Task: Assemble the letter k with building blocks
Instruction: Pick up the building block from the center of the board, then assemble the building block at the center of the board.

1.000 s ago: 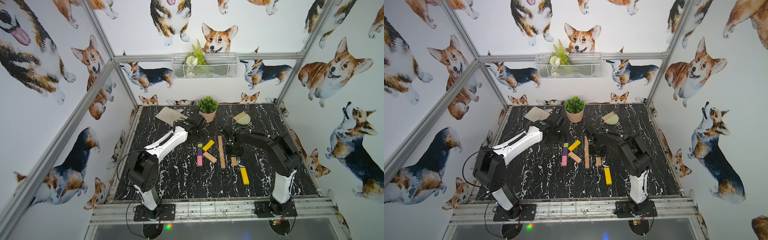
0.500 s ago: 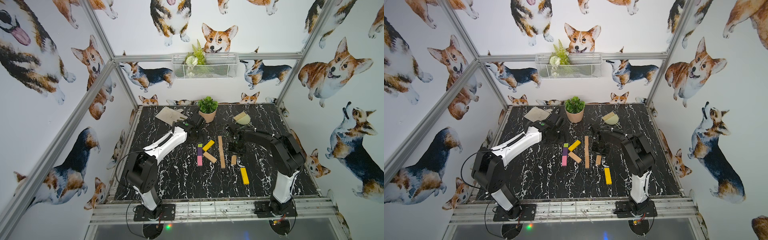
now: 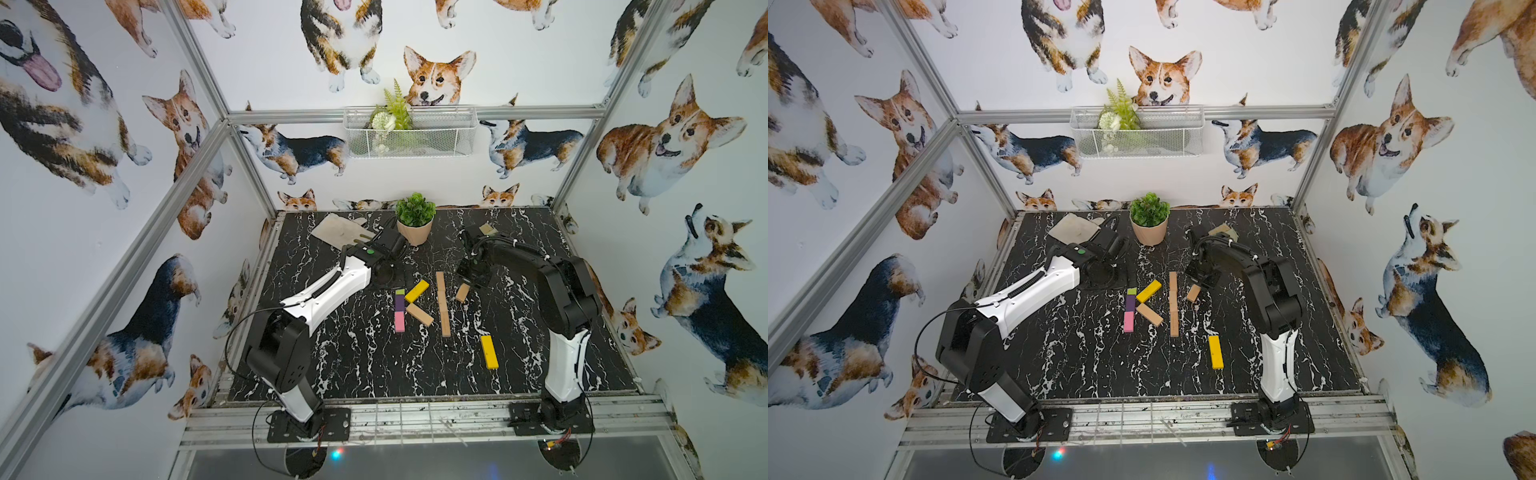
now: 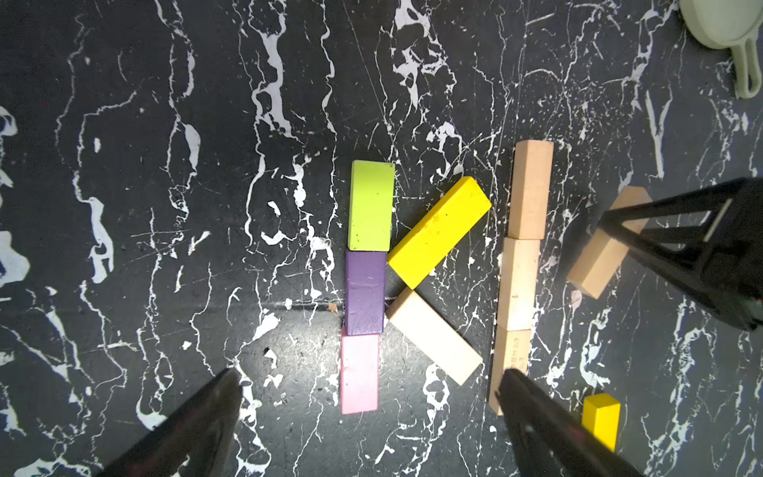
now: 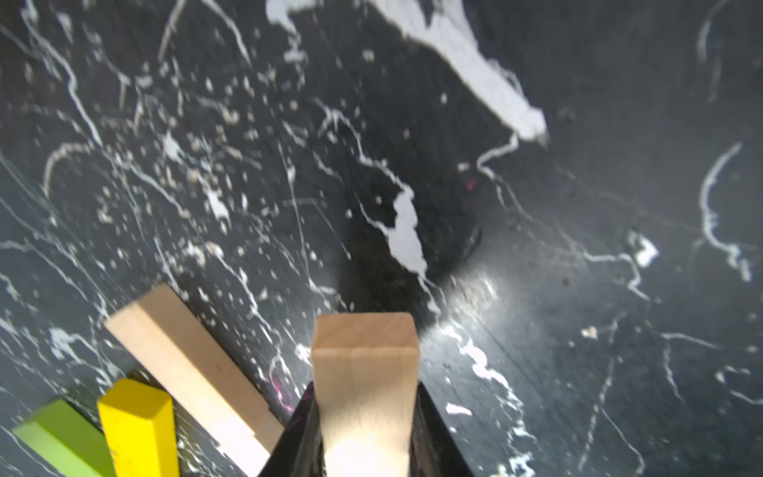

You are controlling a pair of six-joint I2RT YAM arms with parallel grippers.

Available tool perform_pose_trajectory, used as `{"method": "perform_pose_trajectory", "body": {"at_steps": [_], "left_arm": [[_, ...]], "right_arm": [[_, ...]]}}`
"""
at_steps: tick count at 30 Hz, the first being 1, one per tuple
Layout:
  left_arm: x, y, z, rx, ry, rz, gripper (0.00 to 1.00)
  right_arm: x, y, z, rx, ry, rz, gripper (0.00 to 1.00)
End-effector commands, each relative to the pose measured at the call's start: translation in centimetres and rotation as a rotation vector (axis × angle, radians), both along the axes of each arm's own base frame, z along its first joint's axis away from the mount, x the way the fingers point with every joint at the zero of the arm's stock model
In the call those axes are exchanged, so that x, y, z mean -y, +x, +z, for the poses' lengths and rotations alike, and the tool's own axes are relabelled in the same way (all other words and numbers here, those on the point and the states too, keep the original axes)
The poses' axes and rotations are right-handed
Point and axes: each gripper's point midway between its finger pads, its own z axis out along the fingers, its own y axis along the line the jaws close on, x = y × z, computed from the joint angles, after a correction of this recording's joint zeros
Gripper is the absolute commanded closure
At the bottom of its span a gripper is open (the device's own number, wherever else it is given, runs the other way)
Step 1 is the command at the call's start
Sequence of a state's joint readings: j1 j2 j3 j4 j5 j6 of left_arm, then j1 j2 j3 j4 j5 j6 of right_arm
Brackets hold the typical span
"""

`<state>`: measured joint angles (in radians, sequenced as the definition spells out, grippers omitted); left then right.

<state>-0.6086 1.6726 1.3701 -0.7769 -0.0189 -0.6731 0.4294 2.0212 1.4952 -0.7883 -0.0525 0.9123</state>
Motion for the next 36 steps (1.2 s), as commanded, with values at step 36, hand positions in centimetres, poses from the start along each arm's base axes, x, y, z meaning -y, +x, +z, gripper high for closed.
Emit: {"method": "perform_pose_trajectory", "body": {"at_steps": [36], "left_arm": [[-0.6, -0.1, -0.2, 0.004, 0.021, 0.013, 0.00]], "right_arm": [[-2.3, 1.1, -1.2, -0.021, 0.049, -0.101, 0.85]]}}
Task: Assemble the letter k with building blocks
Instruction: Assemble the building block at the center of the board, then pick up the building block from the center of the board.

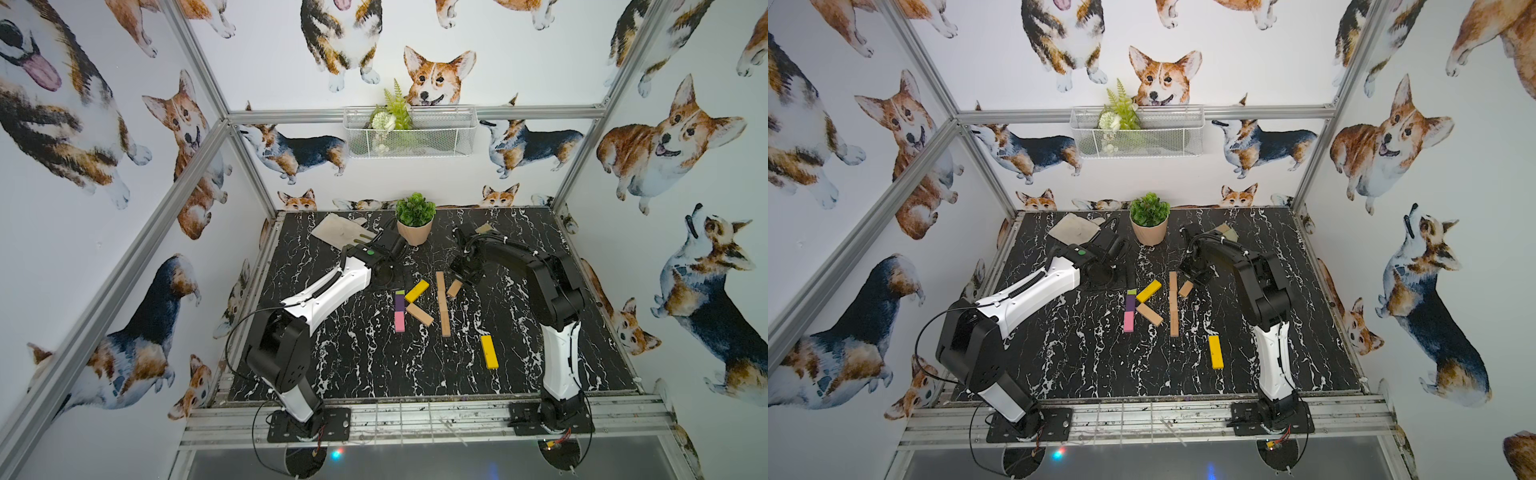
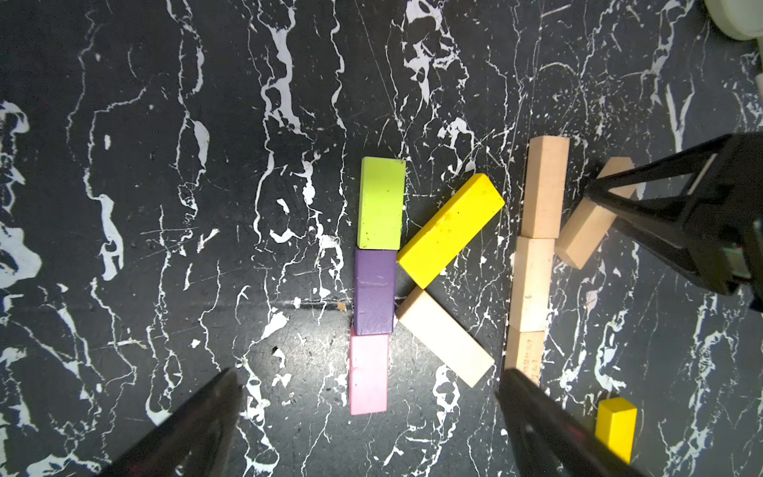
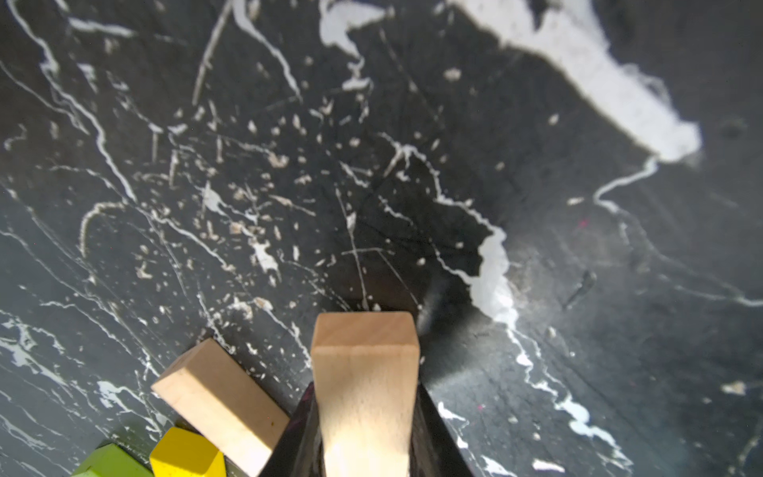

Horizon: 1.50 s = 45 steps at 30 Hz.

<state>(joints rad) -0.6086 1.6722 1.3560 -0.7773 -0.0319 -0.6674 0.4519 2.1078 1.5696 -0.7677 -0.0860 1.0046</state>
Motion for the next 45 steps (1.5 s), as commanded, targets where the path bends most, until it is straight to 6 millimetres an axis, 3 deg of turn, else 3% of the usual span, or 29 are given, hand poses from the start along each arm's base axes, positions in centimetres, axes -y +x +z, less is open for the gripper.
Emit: {"method": "perform_pose_trajectory", "body": {"at_steps": [1, 6, 27, 30, 32, 35, 37, 39, 45], "left_arm": [[-0.1, 0.1, 0.2, 0.008, 0.001, 0.012, 0.00], [-0.2, 0.1, 0.3, 0.008, 0.002, 0.014, 0.00], [-0.2, 0.1, 0.2, 0.009, 0.006, 0.019, 0.00], [-0.3, 0.0, 0.2, 0.008, 0.008, 0.018, 0.00], [-0.3, 0.0, 0.2, 0.009, 0.009, 0.016, 0.00], [-0.4, 0.0, 0.1, 0.008, 0.014, 0.012, 0.00], [-0.4, -0.1, -0.2, 0.008, 0.018, 0.003, 0.00], [-0.3, -0.2, 0.8, 0.032, -0.006, -0.008, 0.00], [-0.1, -0.6, 0.5, 0.046, -0.033, -0.025, 0.00]], "right_arm": [[0.0, -0.1, 0.1, 0.000, 0.002, -0.041, 0.84], [-0.1, -0.2, 0.0, -0.007, 0.010, -0.037, 0.68], [0.0, -0.3, 0.7, 0.020, 0.020, -0.049, 0.57], [0.3, -0.2, 2.0, 0.048, 0.002, -0.048, 0.54], [0.5, 0.0, 4.1, 0.097, -0.017, -0.028, 0.51], [0.8, -0.2, 9.2, 0.241, -0.069, 0.047, 0.44], [1.0, -1.2, 12.2, 0.322, -0.130, 0.148, 0.41], [1.9, -3.3, 13.0, 0.297, -0.184, 0.254, 0.40], [6.7, -13.2, 8.1, 0.022, -0.256, 0.471, 0.39]]}}
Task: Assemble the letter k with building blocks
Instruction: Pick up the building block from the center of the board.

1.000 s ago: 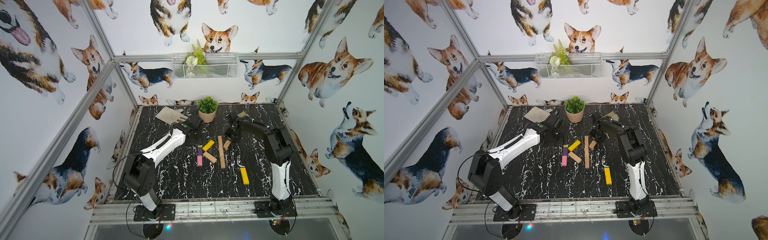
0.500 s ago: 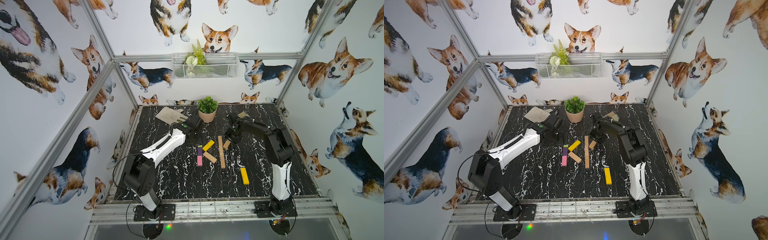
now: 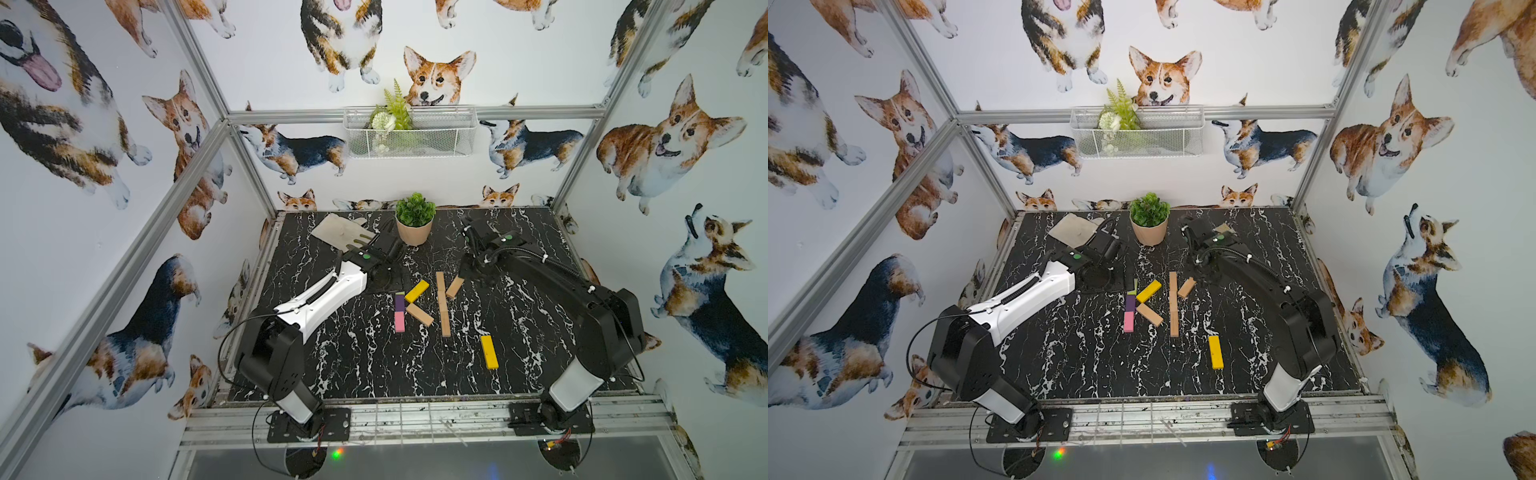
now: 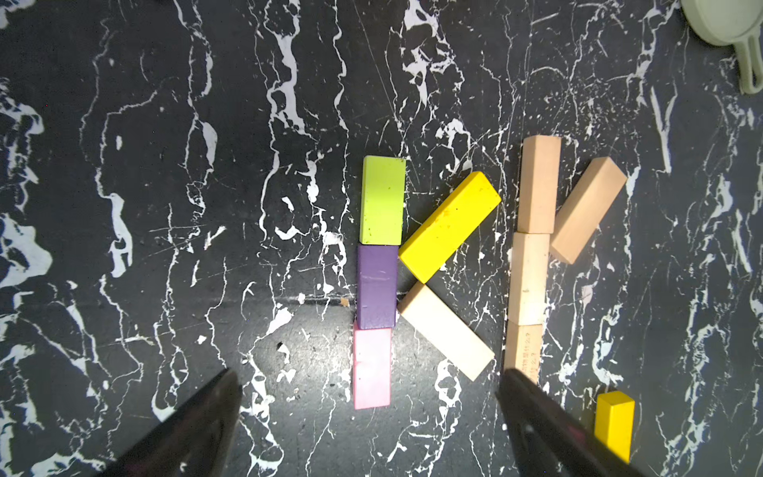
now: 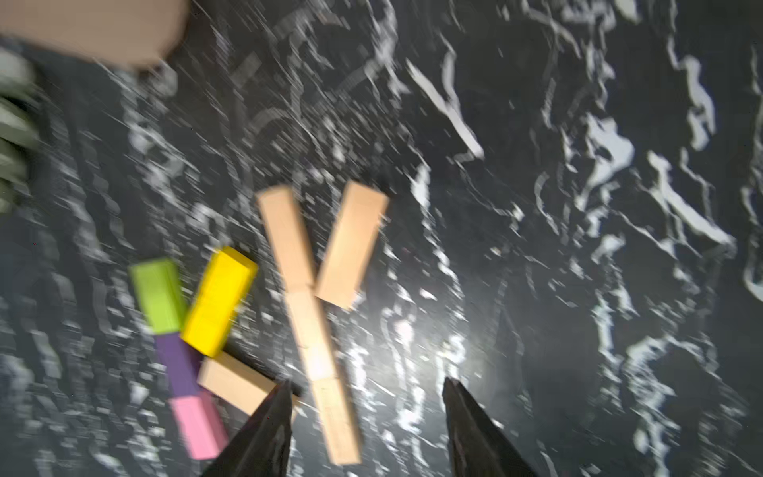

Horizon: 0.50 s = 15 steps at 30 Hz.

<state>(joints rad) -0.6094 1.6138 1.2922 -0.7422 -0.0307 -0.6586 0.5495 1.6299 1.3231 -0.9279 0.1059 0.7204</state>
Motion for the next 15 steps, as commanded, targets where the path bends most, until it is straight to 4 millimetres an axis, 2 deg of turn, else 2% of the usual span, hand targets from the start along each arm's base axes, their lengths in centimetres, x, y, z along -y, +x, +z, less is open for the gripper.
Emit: {"method": "perform_pose_trajectory", "body": {"at_steps": [1, 4, 6, 10, 15], "left_arm": [[0.3, 0.0, 0.3, 0.021, -0.020, -0.020, 0.00], [0.3, -0.1, 0.3, 0.023, -0.018, -0.032, 0.00], [0.1, -0.2, 0.1, 0.017, -0.010, -0.033, 0.00], [0.3, -0.3, -0.1, 0.002, -0.014, -0.032, 0.00], [0.3, -0.4, -0.5, -0.014, -0.015, -0.013, 0.00]], "right_arm": [[3.2, -6.6, -2.7, -0.190, -0.097, 0.124, 0.39], [4.3, -10.2, -5.0, -0.276, -0.080, 0.122, 0.41], [4.7, -11.5, -5.9, -0.305, -0.079, 0.125, 0.42], [4.0, -12.6, -7.1, -0.328, -0.055, 0.174, 0.44], [3.4, -12.9, -8.4, -0.330, -0.057, 0.251, 0.45]]}}
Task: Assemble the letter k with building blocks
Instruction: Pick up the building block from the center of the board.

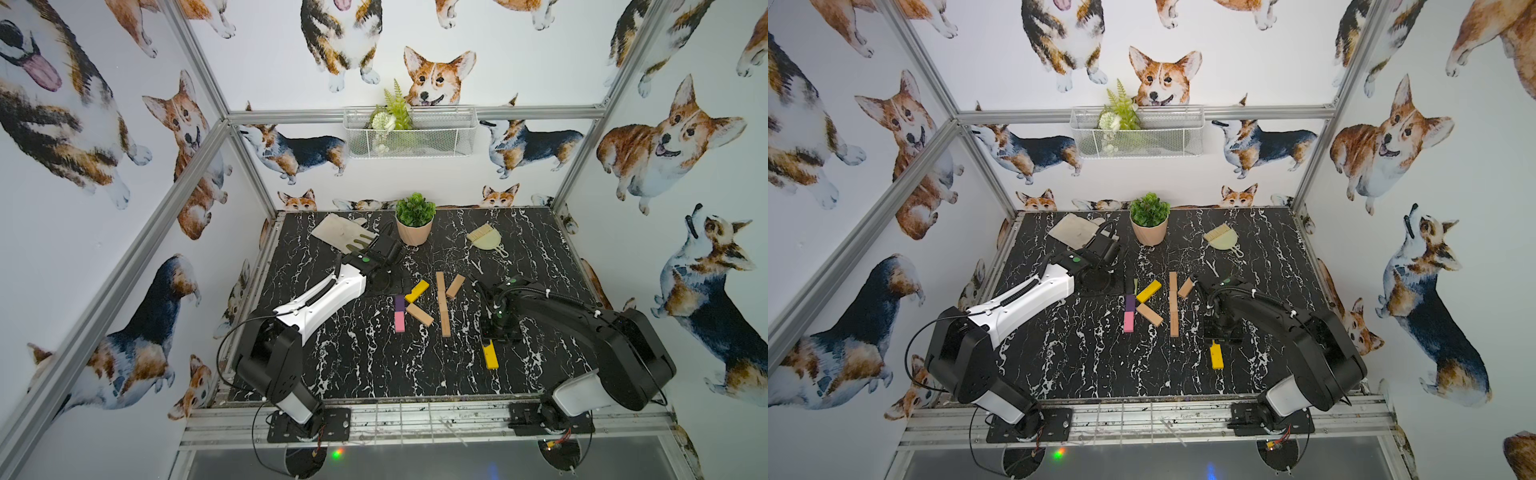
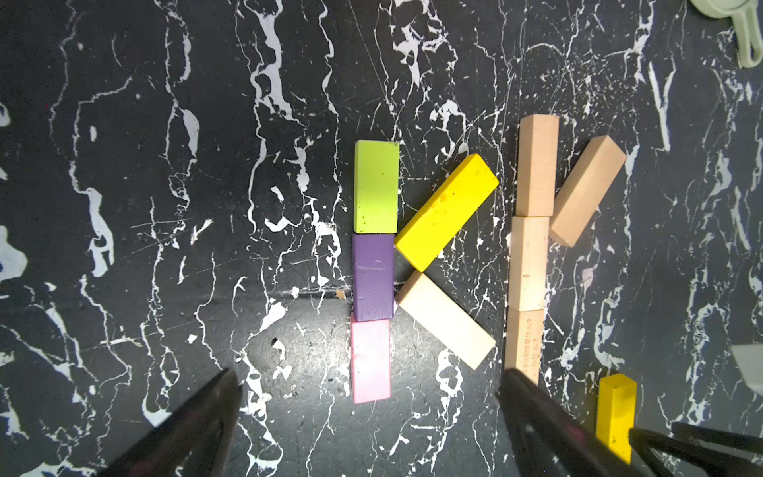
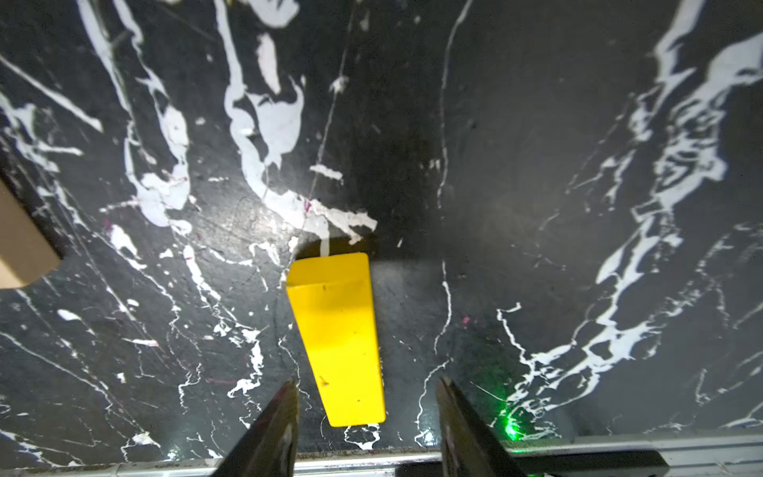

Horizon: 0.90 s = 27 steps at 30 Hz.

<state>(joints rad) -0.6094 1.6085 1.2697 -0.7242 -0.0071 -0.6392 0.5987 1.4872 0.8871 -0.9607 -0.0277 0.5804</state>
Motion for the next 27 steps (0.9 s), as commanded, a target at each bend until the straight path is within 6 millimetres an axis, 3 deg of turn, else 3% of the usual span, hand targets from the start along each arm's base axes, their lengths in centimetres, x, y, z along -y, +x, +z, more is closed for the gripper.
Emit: {"method": "perform_pose_trajectory", "body": {"at_steps": [1, 12, 17, 22, 27], "left_arm": [[0.0, -0.1, -0.1, -0.009, -0.006, 0.016, 0.00], [0.2, 0.2, -0.2, -0.009, -0.005, 0.021, 0.00], [0.0, 0.3, -0.2, -0.008, 0.003, 0.023, 0.00], [0.0, 0.5, 0.0, 0.000, 0.002, 0.026, 0.00], [0.0, 1.1, 0.7, 0.013, -0.003, 0.033, 0.00]], "right_arm": [[-0.9, 0.1, -0.6, 0.011, 0.032, 0.062, 0.46], [-0.2, 0.0, -3.3, 0.002, -0.010, 0.097, 0.51], [-0.3, 0.1, -3.6, 0.002, -0.016, 0.110, 0.67], [-0.6, 1.6, -2.0, 0.054, -0.022, 0.135, 0.85], [-2.4, 4.7, 1.0, 0.147, 0.009, 0.202, 0.89]]}}
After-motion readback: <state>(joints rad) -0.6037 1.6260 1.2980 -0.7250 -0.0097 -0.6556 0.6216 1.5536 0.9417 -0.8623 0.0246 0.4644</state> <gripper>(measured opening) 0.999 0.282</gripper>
